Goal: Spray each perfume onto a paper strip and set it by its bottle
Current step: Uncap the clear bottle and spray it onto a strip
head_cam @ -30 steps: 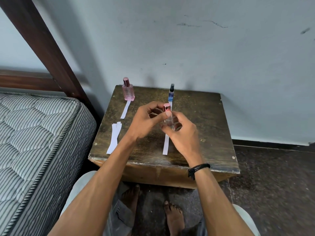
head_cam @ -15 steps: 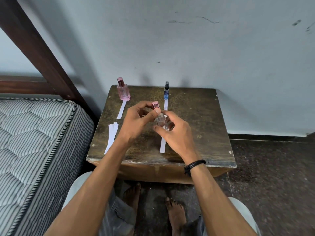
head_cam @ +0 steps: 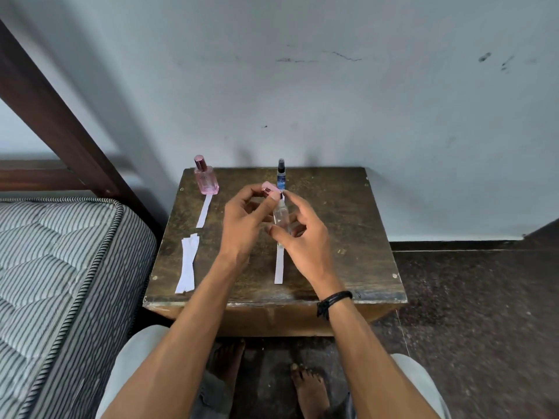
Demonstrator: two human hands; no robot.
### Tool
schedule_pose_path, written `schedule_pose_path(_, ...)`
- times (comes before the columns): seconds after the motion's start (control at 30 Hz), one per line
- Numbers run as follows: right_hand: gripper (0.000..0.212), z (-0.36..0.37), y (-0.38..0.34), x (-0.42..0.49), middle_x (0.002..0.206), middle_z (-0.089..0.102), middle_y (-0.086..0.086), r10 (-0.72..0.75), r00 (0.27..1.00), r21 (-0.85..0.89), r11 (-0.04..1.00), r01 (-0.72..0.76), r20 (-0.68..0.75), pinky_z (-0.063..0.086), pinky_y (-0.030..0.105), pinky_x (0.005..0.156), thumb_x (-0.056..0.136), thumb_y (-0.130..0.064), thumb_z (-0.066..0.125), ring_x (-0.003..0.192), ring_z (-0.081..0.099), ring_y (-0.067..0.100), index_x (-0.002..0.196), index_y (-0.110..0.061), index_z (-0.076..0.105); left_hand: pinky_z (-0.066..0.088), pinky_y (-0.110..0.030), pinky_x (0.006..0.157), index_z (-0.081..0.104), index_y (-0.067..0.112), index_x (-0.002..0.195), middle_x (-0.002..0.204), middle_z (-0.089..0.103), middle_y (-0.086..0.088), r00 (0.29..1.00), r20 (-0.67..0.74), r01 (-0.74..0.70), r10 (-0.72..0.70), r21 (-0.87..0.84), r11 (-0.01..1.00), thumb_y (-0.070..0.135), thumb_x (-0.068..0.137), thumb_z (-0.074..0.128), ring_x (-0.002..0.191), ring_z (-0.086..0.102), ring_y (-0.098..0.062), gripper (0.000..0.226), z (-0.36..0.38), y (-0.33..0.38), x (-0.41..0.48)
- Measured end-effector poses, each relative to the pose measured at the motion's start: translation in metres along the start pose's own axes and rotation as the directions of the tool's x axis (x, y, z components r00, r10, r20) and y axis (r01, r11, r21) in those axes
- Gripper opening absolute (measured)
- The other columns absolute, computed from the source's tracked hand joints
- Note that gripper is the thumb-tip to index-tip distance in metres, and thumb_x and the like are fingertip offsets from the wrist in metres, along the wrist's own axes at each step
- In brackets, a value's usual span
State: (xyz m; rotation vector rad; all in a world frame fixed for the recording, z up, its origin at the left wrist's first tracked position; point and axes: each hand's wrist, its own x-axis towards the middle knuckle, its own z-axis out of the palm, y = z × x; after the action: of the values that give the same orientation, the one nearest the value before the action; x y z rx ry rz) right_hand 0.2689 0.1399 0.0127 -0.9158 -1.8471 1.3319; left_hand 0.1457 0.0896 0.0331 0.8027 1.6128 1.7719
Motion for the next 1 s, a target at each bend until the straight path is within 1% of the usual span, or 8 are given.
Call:
schedule_pose_path(0.27,0.066,-0.009,0.008,0.005,0.094,0.073,-0.010,0.025,0.999,0.056,0.998,-0.023,-0.041,0.047,0.012,0.073,0.086,-0.028,0.082,0.076,0.061,0.000,0.143,-0.040,0.052,0.053,-0.032,0.074,0.069,0.004,0.112,0.092,0.069,-0.007,0.996,-0.086,-0.002,-0.006,-0.098,0.995,0.021,0.094,0.069,0.082,0.063,-0.023,0.025,-0.019,0.010,0.010)
schedule_pose_path(0.4,0.067,-0.009,0.010,0.006,0.092,0.072,-0.001,0.016,0.999,0.059,0.998,-0.013,-0.045,0.050,0.015,0.072,0.087,-0.030,0.081,0.076,0.060,0.006,0.145,-0.044,0.050,0.054,-0.028,0.073,0.070,0.008,0.109,0.088,0.069,-0.007,0.996,-0.063,0.060,-0.060,-0.007,0.998,0.023,0.092,0.072,0.080,0.064,-0.017,0.023,-0.027,0.010,0.013)
schedule_pose_path(0.47,0.067,-0.010,0.009,0.007,0.093,0.070,0.008,0.003,0.999,0.087,0.996,0.002,-0.049,0.050,0.015,0.072,0.089,-0.027,0.080,0.078,0.060,0.018,0.146,-0.044,0.049,0.053,-0.027,0.073,0.071,0.009,0.107,0.085,0.069,-0.005,0.994,-0.032,0.110,-0.109,0.067,0.992,0.022,0.091,0.073,0.078,0.063,-0.015,0.021,-0.031,0.010,0.014)
schedule_pose_path(0.6,0.064,-0.013,0.002,0.009,0.102,0.065,0.026,0.067,0.997,0.257,0.965,-0.056,-0.034,0.059,0.046,0.086,0.086,-0.024,0.080,0.095,0.063,0.040,0.139,-0.050,0.054,0.056,-0.028,0.081,0.076,0.017,0.101,0.088,0.072,0.000,0.977,0.032,0.194,-0.209,0.262,0.945,0.023,0.085,0.080,0.083,0.065,-0.015,0.018,-0.044,0.007,0.017)
schedule_pose_path(0.67,0.061,-0.015,-0.004,0.008,0.104,0.068,0.024,0.120,0.992,0.360,0.928,-0.102,-0.030,0.057,0.035,0.072,0.087,-0.016,0.080,0.089,0.066,0.030,0.135,-0.045,0.058,0.055,-0.032,0.089,0.077,0.021,0.096,0.090,0.074,0.003,0.966,0.088,0.194,-0.243,0.374,0.907,0.022,0.081,0.083,0.088,0.067,-0.017,0.017,-0.049,0.005,0.018)
schedule_pose_path(0.77,0.056,-0.018,-0.010,0.008,0.095,0.072,0.007,0.191,0.981,0.484,0.860,-0.163,-0.010,0.050,0.019,0.062,0.089,-0.003,0.074,0.078,0.067,0.010,0.135,-0.032,0.061,0.052,-0.031,0.087,0.076,0.026,0.094,0.092,0.074,0.006,0.946,0.152,0.155,-0.287,0.563,0.812,0.023,0.077,0.086,0.091,0.067,-0.014,0.020,-0.050,0.003,0.020)
schedule_pose_path(0.87,0.049,-0.019,-0.010,0.009,0.095,0.067,0.001,0.218,0.976,0.568,0.801,-0.189,0.018,0.047,0.021,0.059,0.090,-0.001,0.068,0.071,0.061,0.012,0.130,-0.029,0.066,0.053,-0.032,0.084,0.075,0.029,0.092,0.091,0.073,0.010,0.934,0.178,0.103,-0.309,0.694,0.712,0.025,0.076,0.087,0.090,0.067,-0.012,0.021,-0.049,0.000,0.021)
schedule_pose_path(1.0,0.043,-0.020,-0.007,0.010,0.099,0.059,0.002,0.228,0.972,0.685,0.698,-0.209,0.064,0.042,0.021,0.051,0.083,-0.012,0.068,0.067,0.056,0.013,0.123,-0.026,0.070,0.054,-0.031,0.085,0.075,0.026,0.094,0.092,0.071,0.011,0.929,0.202,0.067,-0.311,0.734,0.676,0.022,0.076,0.087,0.088,0.066,-0.009,0.022,-0.047,0.000,0.019)
